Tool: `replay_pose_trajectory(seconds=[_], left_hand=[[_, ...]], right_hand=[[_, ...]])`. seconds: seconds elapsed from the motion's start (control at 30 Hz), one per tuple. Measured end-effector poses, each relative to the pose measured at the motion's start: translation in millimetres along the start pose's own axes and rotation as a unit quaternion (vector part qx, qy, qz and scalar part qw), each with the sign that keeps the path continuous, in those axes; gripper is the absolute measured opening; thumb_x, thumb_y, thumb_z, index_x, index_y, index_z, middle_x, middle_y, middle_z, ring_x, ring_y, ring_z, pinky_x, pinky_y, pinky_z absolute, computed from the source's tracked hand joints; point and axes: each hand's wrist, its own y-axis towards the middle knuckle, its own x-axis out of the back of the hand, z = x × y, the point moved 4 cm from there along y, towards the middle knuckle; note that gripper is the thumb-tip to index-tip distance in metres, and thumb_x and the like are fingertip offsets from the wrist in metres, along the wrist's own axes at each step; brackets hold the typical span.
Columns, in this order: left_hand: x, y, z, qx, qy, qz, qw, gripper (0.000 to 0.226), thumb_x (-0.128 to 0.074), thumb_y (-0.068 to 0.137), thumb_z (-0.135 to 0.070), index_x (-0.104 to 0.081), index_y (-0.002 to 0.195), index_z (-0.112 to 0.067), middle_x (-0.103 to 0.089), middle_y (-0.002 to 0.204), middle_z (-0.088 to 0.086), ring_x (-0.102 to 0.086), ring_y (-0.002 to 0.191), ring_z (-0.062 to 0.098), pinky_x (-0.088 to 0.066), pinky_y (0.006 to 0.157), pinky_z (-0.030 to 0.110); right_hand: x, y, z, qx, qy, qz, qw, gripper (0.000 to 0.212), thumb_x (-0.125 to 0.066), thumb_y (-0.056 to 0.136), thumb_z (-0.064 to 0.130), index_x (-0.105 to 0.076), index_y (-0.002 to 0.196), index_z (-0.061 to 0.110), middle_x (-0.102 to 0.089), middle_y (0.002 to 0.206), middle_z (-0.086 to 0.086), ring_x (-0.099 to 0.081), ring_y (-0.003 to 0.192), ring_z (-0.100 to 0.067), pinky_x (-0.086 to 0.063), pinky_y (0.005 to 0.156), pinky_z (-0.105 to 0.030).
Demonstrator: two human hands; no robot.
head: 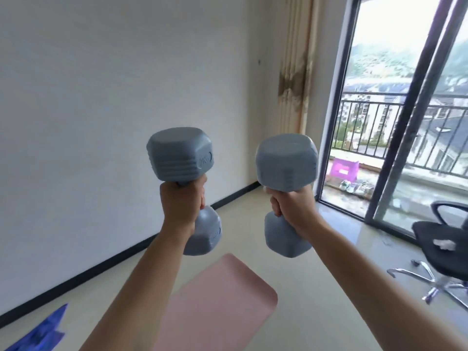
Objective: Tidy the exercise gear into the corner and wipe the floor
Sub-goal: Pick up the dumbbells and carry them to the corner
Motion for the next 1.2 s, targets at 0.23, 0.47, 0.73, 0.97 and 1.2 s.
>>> replay_pose_trajectory(seconds=[0.23, 0.47, 0.73, 0.97, 1.2], left_hand=[[-131, 52, 41, 0.032, 0.007, 0.05, 0.998, 0.038, -0.062, 0.077, -0.004, -0.042, 0.046, -0.014, -0.037, 0.049, 0.011, -0.032, 0.05, 0.023, -0.03, 0.051, 0.033], [-234, 170, 107, 0.045, 0.005, 0.088, 0.995, 0.039, -0.063, 0.079, -0.005, -0.047, 0.045, -0.015, -0.038, 0.05, 0.013, -0.033, 0.049, 0.023, -0.033, 0.054, 0.035], [-374, 323, 140, 0.071, -0.001, 0.15, 0.986, 0.032, -0.063, 0.078, -0.009, -0.046, 0.052, -0.011, -0.041, 0.049, 0.011, -0.036, 0.045, 0.02, -0.035, 0.052, 0.032], [-517, 421, 206, 0.091, 0.005, 0.189, 0.978, 0.031, -0.063, 0.08, -0.008, -0.048, 0.054, -0.01, -0.042, 0.049, 0.011, -0.037, 0.045, 0.019, -0.035, 0.051, 0.03], [-676, 530, 268, 0.104, 0.033, 0.166, 0.98, 0.034, -0.063, 0.081, -0.006, -0.046, 0.052, -0.012, -0.042, 0.048, 0.009, -0.037, 0.044, 0.019, -0.035, 0.049, 0.029]], right_hand=[[80, 110, -55, -0.017, 0.006, -0.048, 0.999, 0.029, -0.063, 0.074, 0.011, -0.047, 0.068, -0.012, -0.041, 0.045, -0.007, -0.036, 0.038, -0.018, -0.033, 0.041, -0.025], [94, 248, -144, -0.062, 0.015, -0.062, 0.996, 0.02, -0.063, 0.081, 0.0, -0.052, 0.065, 0.005, -0.041, 0.047, -0.008, -0.038, 0.04, -0.02, -0.034, 0.045, -0.03], [123, 420, -197, -0.08, -0.002, -0.11, 0.991, 0.021, -0.063, 0.079, 0.002, -0.052, 0.062, 0.008, -0.041, 0.046, -0.009, -0.037, 0.039, -0.021, -0.034, 0.045, -0.029], [183, 571, -272, -0.076, 0.007, -0.119, 0.99, 0.041, -0.06, 0.083, -0.001, -0.05, 0.049, 0.021, -0.039, 0.046, -0.009, -0.034, 0.041, -0.021, -0.032, 0.047, -0.032], [243, 750, -363, -0.098, -0.005, -0.105, 0.99, 0.033, -0.06, 0.08, 0.001, -0.048, 0.05, 0.009, -0.041, 0.047, -0.014, -0.036, 0.041, -0.02, -0.034, 0.046, -0.028]])
